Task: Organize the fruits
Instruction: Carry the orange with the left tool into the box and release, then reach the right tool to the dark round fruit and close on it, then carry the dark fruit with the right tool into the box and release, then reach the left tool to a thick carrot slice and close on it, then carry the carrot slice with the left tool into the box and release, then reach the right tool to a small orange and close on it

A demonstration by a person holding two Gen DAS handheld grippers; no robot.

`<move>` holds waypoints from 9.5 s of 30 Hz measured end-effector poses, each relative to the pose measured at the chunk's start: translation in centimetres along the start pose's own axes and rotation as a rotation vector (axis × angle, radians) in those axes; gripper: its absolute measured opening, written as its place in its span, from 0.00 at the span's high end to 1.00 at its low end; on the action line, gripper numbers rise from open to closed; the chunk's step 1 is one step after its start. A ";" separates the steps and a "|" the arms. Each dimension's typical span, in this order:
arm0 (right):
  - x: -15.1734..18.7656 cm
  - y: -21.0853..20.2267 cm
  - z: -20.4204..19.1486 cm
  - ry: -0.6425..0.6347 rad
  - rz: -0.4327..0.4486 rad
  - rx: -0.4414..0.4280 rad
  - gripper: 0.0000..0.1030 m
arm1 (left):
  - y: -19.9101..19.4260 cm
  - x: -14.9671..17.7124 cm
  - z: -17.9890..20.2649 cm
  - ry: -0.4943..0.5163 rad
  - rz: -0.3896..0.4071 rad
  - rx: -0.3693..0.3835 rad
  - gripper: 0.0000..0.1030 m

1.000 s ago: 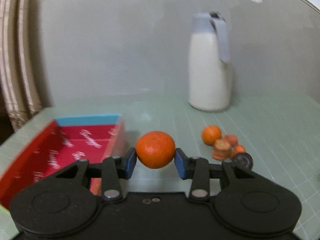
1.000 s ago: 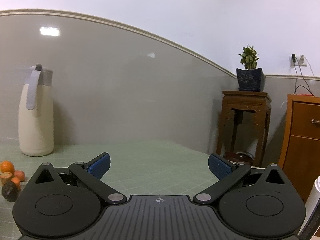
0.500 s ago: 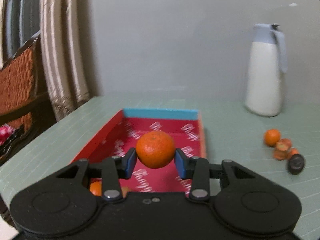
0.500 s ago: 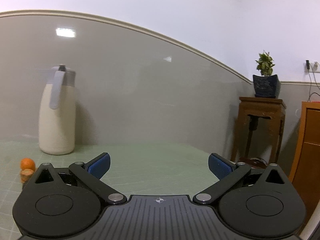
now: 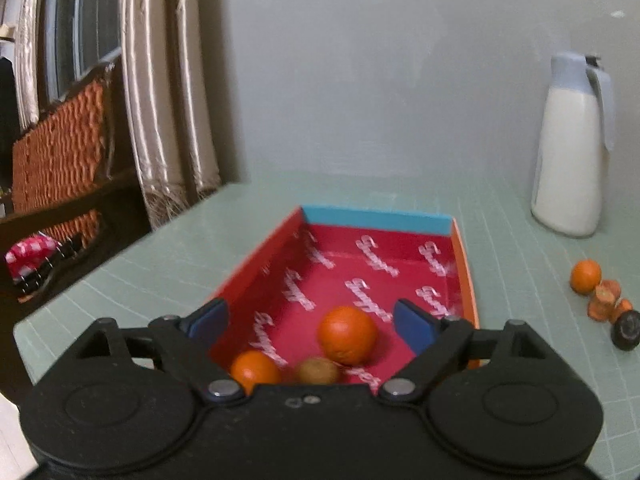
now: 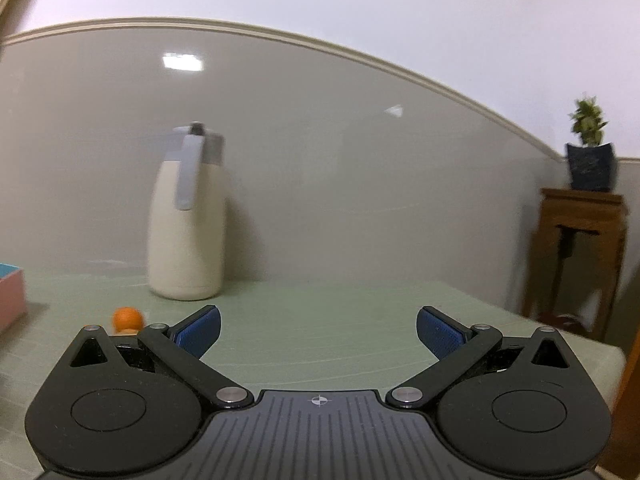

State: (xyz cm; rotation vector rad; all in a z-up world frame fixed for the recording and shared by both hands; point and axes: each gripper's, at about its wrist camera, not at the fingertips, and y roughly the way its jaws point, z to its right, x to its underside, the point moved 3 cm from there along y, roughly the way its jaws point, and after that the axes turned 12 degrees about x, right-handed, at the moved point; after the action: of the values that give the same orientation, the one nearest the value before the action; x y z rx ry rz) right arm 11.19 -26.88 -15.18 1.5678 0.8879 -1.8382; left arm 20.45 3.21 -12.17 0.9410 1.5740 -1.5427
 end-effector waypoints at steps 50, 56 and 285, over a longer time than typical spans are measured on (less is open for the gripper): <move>1.4 8.3 -12.0 0.013 -0.505 -0.327 0.64 | -6.1 3.5 -14.4 -0.184 0.019 -0.250 0.08; 1.1 7.5 -12.0 0.034 -0.480 -0.375 0.64 | -6.2 3.5 -15.0 -0.205 0.020 -0.264 0.08; 0.6 9.0 -14.3 -0.090 -0.429 -0.428 0.80 | -6.9 3.3 -17.8 -0.340 0.057 -0.440 0.07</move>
State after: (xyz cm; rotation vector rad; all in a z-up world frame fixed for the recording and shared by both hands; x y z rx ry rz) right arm 26.85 -21.30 -18.34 1.0783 1.5469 -1.8114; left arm 12.74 20.93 -11.57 0.4479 1.5322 -1.1709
